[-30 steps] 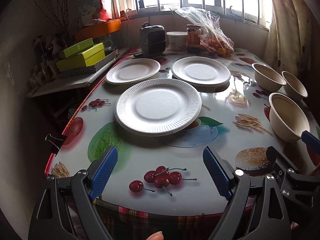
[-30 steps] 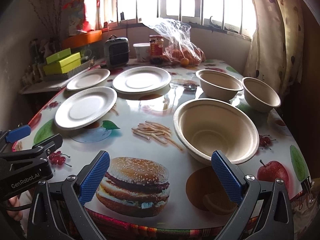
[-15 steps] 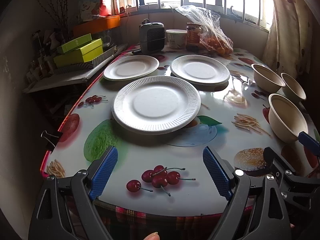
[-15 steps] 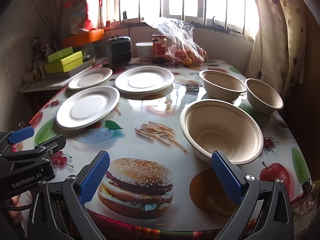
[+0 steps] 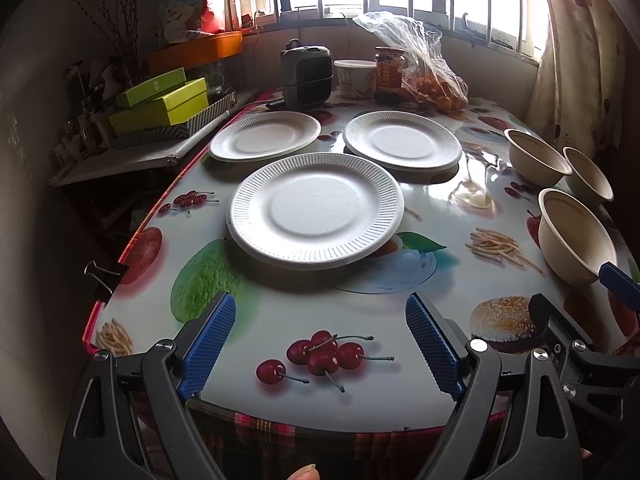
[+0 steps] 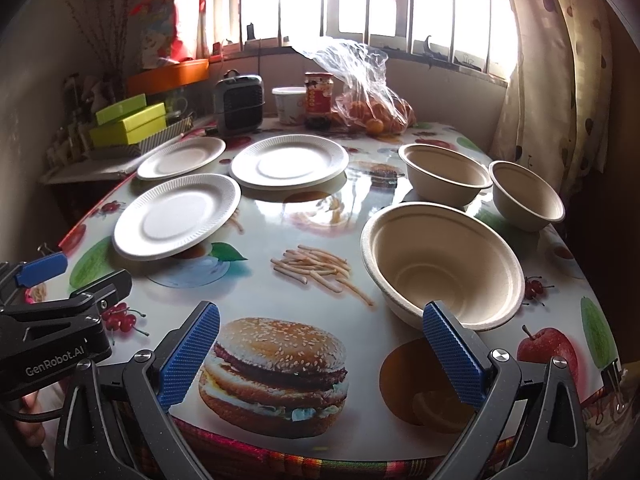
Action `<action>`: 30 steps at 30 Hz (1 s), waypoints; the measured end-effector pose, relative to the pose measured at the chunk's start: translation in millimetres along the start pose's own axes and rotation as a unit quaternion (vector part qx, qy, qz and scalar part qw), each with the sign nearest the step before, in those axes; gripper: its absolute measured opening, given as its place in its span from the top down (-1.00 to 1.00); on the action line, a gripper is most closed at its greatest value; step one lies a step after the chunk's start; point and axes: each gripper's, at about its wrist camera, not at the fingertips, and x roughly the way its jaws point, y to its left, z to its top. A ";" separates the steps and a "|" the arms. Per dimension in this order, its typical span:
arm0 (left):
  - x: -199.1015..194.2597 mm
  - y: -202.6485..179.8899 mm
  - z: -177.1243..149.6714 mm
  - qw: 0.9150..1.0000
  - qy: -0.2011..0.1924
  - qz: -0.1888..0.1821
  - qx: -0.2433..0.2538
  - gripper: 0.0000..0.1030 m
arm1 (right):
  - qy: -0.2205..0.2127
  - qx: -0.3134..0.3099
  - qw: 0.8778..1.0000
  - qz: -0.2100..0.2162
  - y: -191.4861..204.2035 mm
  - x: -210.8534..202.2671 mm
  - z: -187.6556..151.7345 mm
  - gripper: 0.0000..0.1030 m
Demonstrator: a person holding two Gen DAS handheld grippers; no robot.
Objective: Organize plates and bowls
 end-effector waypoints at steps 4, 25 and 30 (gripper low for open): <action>0.0 -0.5 -0.3 1.000 0.000 0.000 0.000 -0.70 | 0.000 0.000 1.000 0.000 -0.1 0.2 -0.3 -0.99; 2.4 0.2 -0.1 1.000 -0.001 0.001 0.000 -0.70 | 0.000 -0.001 1.000 0.000 0.2 0.7 0.1 -0.99; 1.6 1.3 0.7 1.000 -0.002 0.002 0.000 -0.70 | 0.000 -0.001 1.000 0.000 0.6 0.7 0.3 -0.99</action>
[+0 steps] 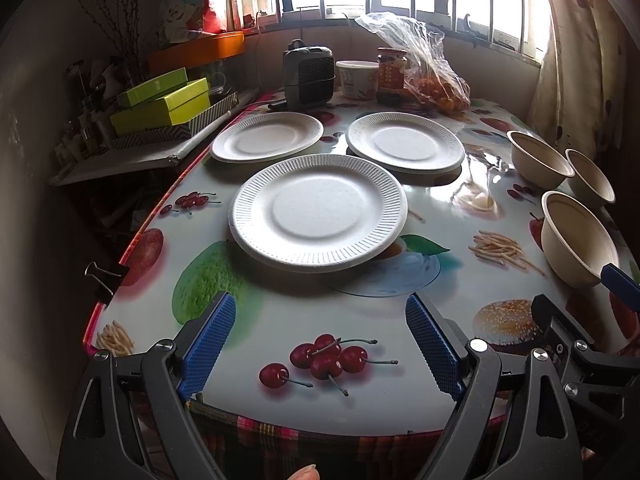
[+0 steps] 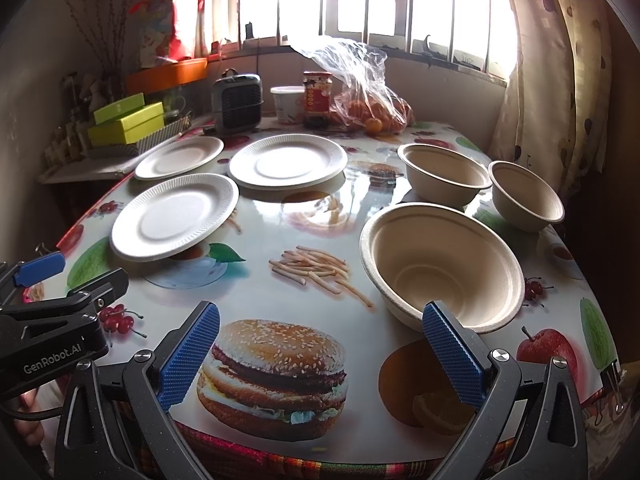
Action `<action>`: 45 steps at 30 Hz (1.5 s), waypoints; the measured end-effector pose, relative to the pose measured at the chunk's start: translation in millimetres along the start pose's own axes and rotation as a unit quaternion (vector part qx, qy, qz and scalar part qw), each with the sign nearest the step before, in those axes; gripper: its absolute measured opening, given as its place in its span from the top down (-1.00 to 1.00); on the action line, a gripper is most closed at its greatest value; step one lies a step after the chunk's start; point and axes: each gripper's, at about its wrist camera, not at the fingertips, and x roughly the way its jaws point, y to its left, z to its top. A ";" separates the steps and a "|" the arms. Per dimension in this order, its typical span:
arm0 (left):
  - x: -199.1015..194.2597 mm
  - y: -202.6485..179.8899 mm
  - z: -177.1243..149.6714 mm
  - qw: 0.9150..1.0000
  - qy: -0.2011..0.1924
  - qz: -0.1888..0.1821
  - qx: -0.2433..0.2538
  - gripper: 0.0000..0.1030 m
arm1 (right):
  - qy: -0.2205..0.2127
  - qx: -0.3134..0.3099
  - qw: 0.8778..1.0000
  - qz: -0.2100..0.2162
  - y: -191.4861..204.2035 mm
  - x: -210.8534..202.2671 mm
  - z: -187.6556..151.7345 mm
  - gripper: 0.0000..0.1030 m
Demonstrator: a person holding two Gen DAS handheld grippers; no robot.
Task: Organize plates and bowls
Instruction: 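Move both tools forward toward the white paper plates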
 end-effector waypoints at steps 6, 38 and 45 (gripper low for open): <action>-1.1 2.6 6.5 1.000 -0.003 0.002 0.001 -0.70 | -0.004 -0.002 1.000 0.002 -1.1 -0.9 3.6 -0.99; 77.9 13.7 148.4 0.997 0.014 -0.075 0.006 -0.70 | 0.003 -0.007 1.000 -0.004 -24.5 79.8 156.9 -0.99; 102.8 14.2 176.6 0.993 0.027 -0.118 0.003 -0.70 | 0.037 0.005 0.999 0.020 -37.8 111.5 181.5 -0.99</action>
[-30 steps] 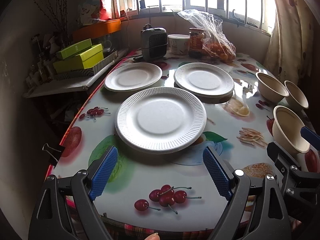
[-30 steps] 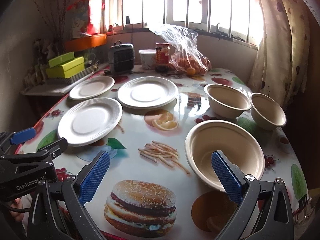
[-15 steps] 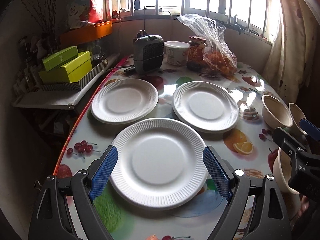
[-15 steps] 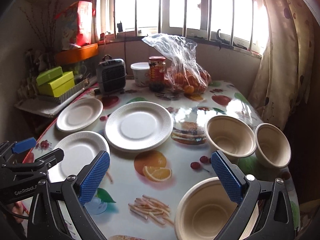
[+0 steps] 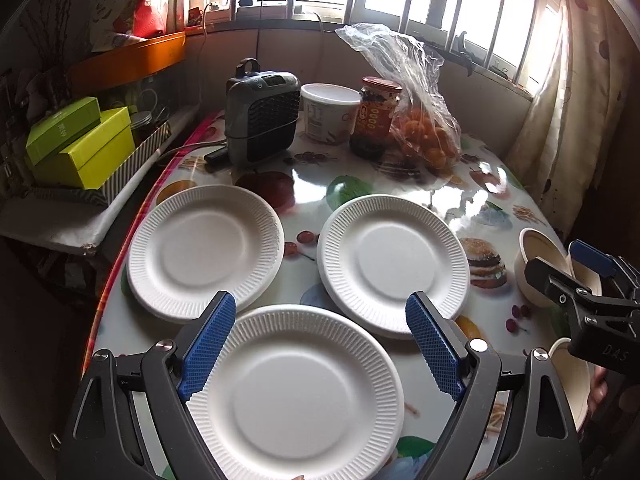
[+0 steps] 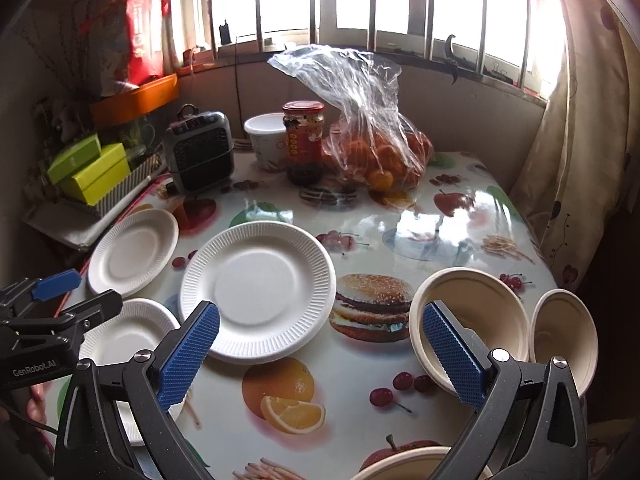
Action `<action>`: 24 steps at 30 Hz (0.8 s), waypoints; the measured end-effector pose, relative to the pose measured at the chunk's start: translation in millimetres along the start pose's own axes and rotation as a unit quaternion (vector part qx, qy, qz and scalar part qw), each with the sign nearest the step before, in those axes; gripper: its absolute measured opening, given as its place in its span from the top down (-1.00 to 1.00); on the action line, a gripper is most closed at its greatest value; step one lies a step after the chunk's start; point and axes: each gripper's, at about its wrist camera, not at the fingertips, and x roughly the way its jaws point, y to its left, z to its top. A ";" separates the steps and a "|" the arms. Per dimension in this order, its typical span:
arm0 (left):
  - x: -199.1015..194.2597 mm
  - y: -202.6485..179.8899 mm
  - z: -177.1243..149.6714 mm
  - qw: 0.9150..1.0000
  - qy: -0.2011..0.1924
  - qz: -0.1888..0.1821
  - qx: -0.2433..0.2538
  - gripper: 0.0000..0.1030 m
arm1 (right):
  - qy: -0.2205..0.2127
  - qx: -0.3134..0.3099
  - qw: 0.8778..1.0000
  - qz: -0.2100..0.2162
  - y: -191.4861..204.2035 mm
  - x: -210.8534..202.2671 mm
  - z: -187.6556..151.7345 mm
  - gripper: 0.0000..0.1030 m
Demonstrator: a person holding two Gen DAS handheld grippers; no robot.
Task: Organize plates and bowls
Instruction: 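Move both tools forward toward the white paper plates, then close the left tool on one plate rim while the right tool grips another plate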
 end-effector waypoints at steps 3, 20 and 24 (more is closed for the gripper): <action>12.9 2.5 10.0 1.000 0.015 -0.017 0.000 -0.70 | 0.013 0.010 1.000 0.013 -5.4 13.2 9.0 -0.99; 71.5 7.0 36.2 0.995 0.087 -0.049 -0.011 -0.39 | 0.106 0.009 0.992 0.062 -13.9 93.8 32.8 -0.52; 82.1 6.4 37.2 0.994 0.098 -0.049 -0.011 -0.22 | 0.128 0.007 0.989 0.070 -12.8 106.3 29.4 -0.37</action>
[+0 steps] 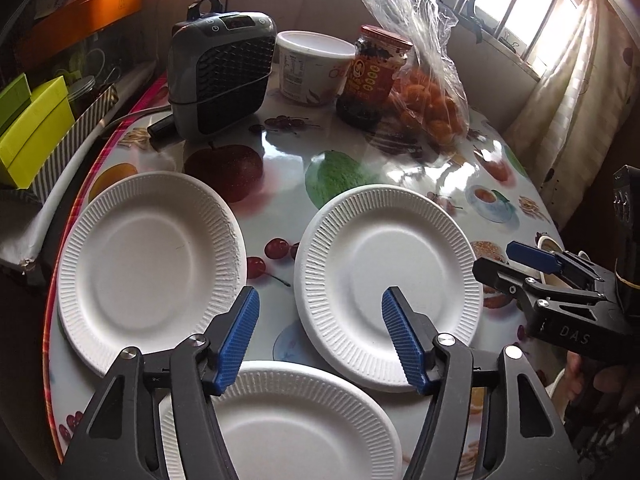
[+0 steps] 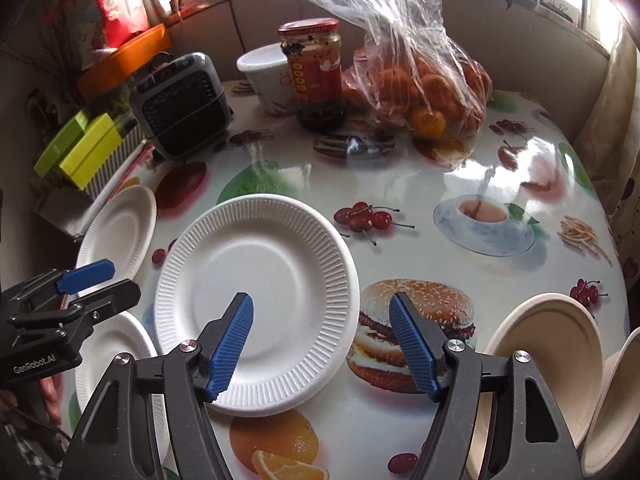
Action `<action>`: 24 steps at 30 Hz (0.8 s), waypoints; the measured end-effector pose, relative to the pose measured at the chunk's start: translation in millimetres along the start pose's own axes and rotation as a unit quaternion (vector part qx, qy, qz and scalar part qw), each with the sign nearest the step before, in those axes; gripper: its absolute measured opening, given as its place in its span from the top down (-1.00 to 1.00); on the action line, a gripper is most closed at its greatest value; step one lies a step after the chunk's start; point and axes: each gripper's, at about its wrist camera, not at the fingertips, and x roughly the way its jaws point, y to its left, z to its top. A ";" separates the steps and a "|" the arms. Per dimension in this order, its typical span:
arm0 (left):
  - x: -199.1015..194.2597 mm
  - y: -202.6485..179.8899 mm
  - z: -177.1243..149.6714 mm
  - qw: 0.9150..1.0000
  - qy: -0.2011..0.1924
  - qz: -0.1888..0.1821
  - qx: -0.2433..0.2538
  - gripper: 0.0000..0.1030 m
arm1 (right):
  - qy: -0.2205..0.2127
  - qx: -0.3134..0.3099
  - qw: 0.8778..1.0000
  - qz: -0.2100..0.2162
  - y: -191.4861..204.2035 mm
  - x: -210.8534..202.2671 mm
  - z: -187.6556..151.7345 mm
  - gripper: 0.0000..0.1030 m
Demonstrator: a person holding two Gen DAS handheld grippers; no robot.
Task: Organize plates and bowls
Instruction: 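Close the left tool on one plate rim while the right tool grips another plate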
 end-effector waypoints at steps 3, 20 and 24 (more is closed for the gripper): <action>7.0 0.5 1.2 1.000 0.007 0.004 0.004 -0.11 | 0.009 0.000 1.000 0.002 -1.9 7.8 1.7 -0.33; 28.8 6.3 5.1 0.999 0.033 -0.007 -0.011 0.24 | 0.034 0.015 0.999 0.014 -11.3 35.1 3.8 0.06; 32.3 7.0 5.0 0.999 0.037 -0.006 -0.013 0.35 | 0.040 0.013 0.999 0.013 -12.4 38.8 3.6 0.31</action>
